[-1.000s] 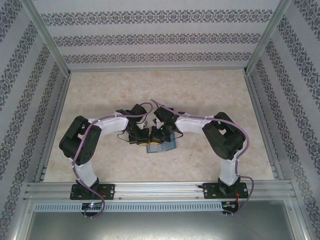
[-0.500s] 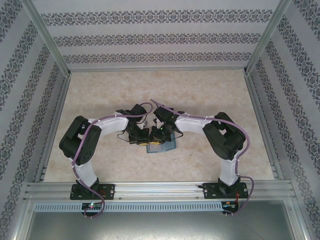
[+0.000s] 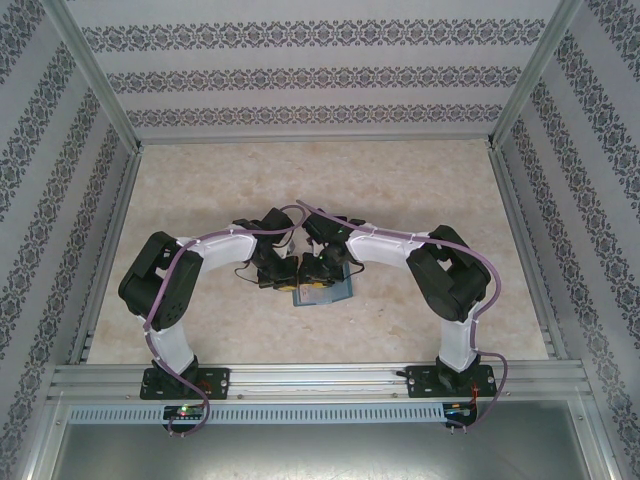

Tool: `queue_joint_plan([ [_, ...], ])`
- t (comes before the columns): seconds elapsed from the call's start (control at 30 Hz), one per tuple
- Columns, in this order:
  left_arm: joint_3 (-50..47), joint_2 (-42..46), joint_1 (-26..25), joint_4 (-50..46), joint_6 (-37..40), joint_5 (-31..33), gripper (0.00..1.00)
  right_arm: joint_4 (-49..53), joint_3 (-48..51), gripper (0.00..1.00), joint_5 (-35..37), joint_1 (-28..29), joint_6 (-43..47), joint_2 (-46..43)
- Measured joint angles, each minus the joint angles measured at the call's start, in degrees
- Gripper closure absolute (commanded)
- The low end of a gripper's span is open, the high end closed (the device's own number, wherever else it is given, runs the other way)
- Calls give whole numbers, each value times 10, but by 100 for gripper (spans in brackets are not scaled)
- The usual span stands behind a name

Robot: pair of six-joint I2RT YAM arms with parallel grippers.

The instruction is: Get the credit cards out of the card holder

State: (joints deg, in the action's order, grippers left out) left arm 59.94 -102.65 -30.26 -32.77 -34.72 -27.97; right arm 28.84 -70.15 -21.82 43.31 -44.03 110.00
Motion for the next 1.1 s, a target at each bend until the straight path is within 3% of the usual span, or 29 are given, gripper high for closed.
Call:
queue_joint_plan([
  [1.1, 0, 0, 0, 0, 0, -1, 100, 175, -52, 54, 167, 12, 40, -8],
])
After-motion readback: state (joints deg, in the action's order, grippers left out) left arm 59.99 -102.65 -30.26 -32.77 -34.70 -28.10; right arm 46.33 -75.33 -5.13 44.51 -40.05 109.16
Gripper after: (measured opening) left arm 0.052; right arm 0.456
